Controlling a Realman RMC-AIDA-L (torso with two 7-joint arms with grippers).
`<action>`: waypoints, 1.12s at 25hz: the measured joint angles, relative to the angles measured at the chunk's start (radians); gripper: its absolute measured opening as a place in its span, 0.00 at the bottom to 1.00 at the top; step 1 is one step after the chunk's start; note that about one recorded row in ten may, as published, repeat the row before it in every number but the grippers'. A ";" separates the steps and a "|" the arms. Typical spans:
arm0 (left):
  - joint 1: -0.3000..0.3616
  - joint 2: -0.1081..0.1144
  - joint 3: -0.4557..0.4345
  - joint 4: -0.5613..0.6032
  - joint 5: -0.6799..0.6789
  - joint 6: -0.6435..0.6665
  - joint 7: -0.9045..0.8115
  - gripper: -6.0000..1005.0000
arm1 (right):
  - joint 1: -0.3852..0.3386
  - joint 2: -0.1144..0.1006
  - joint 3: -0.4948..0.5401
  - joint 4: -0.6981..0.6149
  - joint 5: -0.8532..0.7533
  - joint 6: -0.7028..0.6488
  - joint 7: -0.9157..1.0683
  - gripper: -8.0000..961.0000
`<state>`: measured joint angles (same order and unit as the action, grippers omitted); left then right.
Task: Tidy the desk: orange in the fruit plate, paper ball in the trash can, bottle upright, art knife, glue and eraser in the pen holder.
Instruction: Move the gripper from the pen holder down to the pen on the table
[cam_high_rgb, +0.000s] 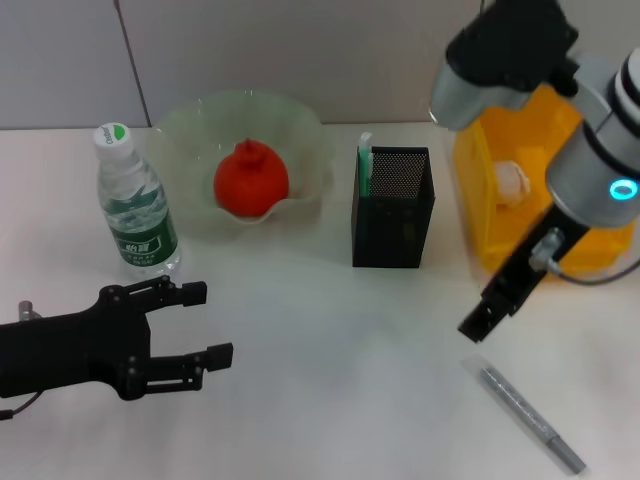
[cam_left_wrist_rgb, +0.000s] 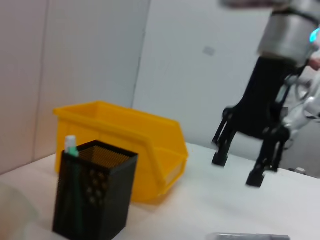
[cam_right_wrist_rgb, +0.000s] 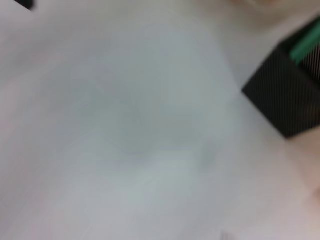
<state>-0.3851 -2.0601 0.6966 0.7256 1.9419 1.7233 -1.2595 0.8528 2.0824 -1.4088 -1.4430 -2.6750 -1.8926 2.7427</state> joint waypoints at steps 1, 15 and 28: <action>0.000 0.000 0.000 0.000 0.000 0.008 0.007 0.86 | -0.003 0.001 -0.004 0.023 -0.006 0.006 0.013 0.81; -0.014 0.004 -0.002 0.006 0.000 0.009 0.038 0.86 | -0.075 0.004 -0.009 0.276 -0.010 0.172 0.030 0.81; -0.018 0.002 -0.005 0.002 0.000 -0.008 0.031 0.86 | -0.062 0.004 -0.070 0.349 -0.009 0.256 0.039 0.81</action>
<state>-0.4034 -2.0582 0.6916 0.7271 1.9421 1.7153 -1.2289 0.7905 2.0862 -1.4785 -1.0940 -2.6838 -1.6366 2.7818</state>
